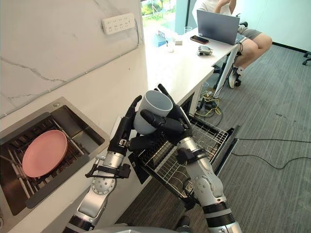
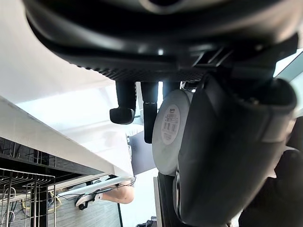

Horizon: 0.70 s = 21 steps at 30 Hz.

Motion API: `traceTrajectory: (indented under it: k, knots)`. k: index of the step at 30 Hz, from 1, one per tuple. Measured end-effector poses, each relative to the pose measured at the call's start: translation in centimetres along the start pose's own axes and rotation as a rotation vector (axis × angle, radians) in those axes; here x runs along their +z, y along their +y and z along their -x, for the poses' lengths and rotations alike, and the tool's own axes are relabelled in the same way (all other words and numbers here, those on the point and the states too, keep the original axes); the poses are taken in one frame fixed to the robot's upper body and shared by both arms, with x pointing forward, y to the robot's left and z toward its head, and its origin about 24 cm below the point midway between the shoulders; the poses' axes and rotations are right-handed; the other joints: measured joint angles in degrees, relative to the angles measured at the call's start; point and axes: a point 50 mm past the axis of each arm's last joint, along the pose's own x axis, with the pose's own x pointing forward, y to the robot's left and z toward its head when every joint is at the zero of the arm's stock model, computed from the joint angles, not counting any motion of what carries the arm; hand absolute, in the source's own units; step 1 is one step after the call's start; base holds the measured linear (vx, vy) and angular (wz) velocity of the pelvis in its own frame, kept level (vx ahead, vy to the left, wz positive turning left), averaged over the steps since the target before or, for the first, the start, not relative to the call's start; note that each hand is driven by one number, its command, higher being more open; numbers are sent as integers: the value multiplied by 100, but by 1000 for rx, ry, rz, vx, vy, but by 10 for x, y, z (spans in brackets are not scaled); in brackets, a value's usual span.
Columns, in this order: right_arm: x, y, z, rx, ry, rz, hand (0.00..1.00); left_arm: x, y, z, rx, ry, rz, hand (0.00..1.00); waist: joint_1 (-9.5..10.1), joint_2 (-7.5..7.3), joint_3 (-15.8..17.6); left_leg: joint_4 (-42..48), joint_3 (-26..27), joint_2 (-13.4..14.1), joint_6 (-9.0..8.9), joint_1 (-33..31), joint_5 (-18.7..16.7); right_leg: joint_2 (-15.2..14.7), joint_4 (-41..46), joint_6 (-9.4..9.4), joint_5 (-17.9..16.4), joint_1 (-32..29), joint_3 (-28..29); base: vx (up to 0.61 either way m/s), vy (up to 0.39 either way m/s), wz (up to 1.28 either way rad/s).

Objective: Walk over to the sink, pick up the cup, carry it to the dishwasher, place the cup inside the dishwasher, then close the dishwasher door

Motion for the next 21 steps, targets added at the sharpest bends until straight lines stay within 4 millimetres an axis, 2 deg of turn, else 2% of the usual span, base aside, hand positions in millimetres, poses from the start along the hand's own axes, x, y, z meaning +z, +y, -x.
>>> traceTrajectory:
  k: [14, 15, 21]
  knots:
    - [6, 7, -10, -12, -51, 73, 0, 8, 0, -3, 6, -33, 45, 0, 59, 1, -13, 5, -20, -4, 0, -11, 0, -4, 0, 0, 0, 0, -15, 0, 0, 0]
    - [6, 8, -10, -12, -58, 87, 0, 8, 0, -3, 7, -32, 59, 100, 70, 1, -15, 6, -20, -4, 0, -11, 0, -4, 0, 0, 0, 0, -15, 0, 0, 0]
    - [10, 10, -14, -71, -123, 77, 0, 9, -9, -2, -30, -31, 93, 100, 89, 1, -20, 6, -20, -6, 0, -12, 1, -5, 0, 0, 0, 0, -15, 0, 0, 0]
